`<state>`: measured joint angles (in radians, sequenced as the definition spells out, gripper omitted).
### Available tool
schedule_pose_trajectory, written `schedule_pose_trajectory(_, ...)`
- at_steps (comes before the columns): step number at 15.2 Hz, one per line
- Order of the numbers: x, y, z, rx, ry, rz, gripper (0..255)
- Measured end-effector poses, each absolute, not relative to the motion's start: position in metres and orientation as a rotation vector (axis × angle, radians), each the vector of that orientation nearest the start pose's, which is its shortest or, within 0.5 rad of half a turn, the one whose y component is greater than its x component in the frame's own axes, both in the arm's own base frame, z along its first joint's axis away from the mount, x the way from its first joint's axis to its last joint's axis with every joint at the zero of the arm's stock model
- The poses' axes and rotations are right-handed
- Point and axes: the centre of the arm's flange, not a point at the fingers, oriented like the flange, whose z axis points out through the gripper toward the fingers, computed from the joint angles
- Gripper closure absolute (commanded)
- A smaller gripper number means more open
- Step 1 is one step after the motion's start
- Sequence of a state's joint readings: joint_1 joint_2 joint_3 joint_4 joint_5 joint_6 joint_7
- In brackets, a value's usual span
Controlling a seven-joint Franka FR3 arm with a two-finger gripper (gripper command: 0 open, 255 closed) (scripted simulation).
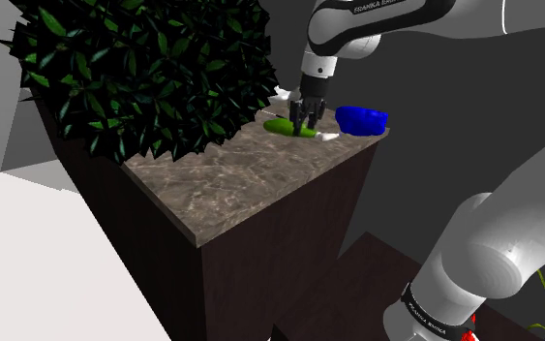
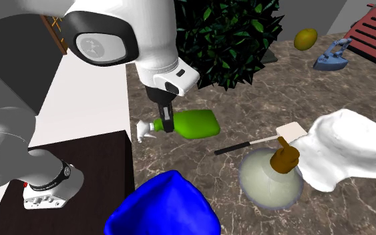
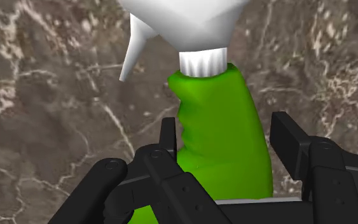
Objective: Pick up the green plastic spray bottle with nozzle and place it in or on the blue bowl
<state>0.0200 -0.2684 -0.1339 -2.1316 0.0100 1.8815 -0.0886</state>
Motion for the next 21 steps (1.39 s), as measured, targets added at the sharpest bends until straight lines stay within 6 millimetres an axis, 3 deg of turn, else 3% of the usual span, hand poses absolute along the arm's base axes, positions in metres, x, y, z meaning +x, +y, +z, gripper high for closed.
schedule_pose_trajectory(21,0.475,-0.058,0.633,-3.098,0.037,-0.031,255)
